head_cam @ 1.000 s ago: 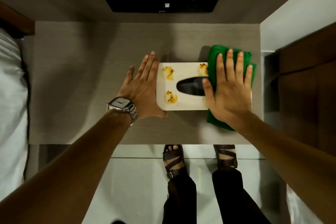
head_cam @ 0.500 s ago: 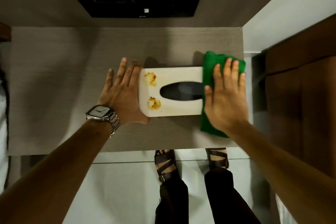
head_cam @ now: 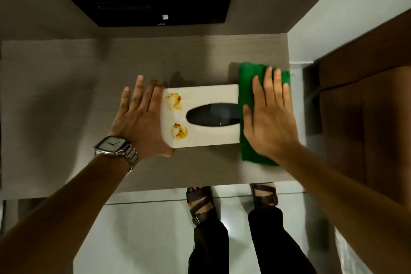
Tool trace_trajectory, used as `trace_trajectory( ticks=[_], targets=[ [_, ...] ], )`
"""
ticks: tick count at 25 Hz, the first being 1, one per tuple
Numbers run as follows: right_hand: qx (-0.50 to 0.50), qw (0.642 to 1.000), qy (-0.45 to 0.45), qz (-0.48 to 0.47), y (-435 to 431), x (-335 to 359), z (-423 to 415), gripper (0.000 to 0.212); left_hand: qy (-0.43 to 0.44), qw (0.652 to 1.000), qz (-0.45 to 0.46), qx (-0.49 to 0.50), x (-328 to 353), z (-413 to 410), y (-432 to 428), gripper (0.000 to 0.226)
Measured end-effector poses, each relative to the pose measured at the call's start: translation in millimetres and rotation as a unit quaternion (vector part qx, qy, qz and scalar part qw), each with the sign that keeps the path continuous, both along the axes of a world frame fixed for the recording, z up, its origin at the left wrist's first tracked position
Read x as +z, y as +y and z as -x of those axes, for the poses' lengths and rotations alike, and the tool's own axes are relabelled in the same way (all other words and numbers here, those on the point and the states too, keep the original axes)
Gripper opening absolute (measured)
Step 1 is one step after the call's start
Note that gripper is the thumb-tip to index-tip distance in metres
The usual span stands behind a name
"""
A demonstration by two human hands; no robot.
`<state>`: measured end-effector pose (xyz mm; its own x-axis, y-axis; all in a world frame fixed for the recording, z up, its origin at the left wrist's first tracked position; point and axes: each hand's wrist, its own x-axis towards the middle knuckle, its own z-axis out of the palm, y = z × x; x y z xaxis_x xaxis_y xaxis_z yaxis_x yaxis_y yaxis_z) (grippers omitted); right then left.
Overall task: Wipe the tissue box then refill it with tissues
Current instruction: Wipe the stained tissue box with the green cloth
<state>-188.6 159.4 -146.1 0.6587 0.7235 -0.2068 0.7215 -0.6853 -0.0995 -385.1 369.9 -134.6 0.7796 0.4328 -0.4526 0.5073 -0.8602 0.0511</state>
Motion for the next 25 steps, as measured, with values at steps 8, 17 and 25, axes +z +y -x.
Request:
trace_trajectory(
  ticks=[8, 17, 25],
  targets=[
    [0.128, 0.991, 0.024, -0.002, 1, -1, 41, 0.065, 0.026, 0.999, -0.017, 0.018, 4, -1, -5, 0.158],
    [0.134, 0.989, 0.039, -0.051, 43, -7, 65, 0.065, 0.018, 0.999, -0.020, 0.041, 0, -1, -10, 0.159],
    [-0.038, 0.999, 0.000, -0.031, 33, -2, -16, 0.067, 0.029, 0.999, -0.007, 0.044, 2, -3, -13, 0.161]
  ],
)
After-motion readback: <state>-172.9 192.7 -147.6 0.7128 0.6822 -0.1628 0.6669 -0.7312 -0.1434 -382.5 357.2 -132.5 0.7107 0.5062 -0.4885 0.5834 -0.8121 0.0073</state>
